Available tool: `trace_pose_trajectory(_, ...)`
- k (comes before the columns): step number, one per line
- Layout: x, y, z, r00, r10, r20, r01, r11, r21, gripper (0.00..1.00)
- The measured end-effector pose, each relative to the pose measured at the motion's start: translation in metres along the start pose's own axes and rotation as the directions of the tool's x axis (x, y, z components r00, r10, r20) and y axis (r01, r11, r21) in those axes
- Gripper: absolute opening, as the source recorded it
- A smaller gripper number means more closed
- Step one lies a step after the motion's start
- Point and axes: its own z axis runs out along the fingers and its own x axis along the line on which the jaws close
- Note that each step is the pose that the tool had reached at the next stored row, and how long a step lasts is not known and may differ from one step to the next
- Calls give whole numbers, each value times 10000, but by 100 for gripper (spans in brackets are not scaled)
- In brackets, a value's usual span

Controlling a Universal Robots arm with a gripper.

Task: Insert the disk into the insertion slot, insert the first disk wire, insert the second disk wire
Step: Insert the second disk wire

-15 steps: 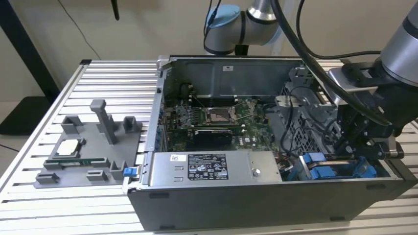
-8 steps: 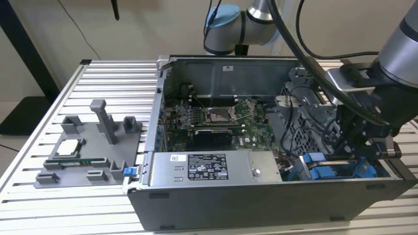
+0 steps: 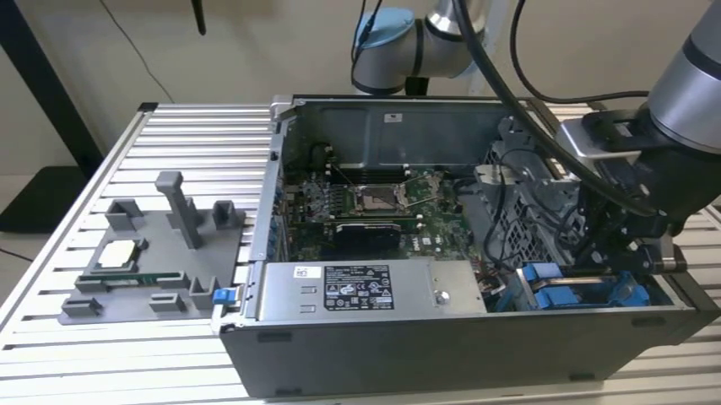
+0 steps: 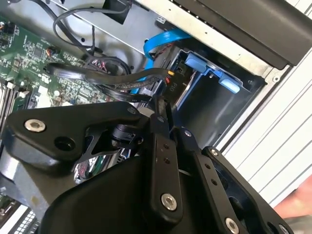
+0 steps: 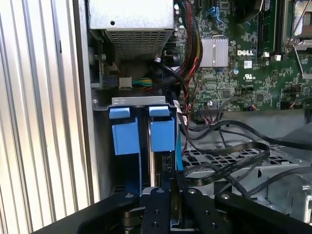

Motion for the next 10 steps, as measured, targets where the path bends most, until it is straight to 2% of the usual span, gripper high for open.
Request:
trace_pose_trajectory(4, -1, 1, 18, 10000, 52, -4, -52, 10000, 6, 0)
trace_pose_trajectory(10, 9, 8, 103, 9999, 124, -22, -124, 9999, 15, 0)
